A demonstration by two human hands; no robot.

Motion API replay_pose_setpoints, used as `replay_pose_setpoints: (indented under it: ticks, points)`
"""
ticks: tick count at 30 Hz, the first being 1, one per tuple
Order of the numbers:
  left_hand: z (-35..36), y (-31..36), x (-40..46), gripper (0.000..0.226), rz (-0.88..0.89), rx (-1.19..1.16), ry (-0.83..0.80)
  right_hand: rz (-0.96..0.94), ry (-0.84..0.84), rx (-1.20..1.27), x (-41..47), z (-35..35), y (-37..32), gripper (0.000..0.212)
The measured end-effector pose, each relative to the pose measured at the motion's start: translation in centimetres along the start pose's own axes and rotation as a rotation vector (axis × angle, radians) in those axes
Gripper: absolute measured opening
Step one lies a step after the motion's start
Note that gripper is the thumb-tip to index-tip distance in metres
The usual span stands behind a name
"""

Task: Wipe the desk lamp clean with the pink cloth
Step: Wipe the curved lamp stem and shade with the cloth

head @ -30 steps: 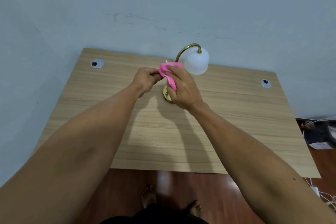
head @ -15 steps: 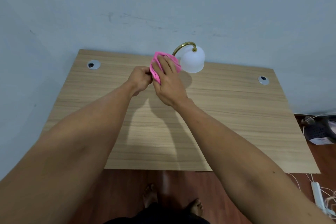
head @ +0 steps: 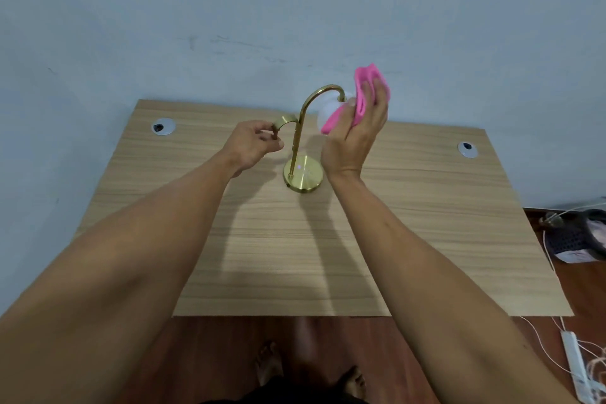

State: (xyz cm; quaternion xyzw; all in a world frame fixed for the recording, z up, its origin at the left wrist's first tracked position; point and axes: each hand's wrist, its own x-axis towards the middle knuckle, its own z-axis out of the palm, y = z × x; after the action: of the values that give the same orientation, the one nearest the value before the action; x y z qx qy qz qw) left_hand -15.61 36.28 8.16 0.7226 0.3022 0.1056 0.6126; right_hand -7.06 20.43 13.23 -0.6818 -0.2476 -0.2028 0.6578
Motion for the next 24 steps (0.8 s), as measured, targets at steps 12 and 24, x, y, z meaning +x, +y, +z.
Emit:
replay_pose_setpoints:
  ticks: [12,24]
  points:
    - [0.5,1.0,-0.3,0.006,0.084,0.057,-0.033,-0.104,-0.657,-0.261,-1.2,1.3,2.7,0.056]
    - [0.7,0.6,-0.4,0.011,0.016,0.037,0.019,-0.01,-0.382,-0.045,-4.2,1.7,-0.5,0.034]
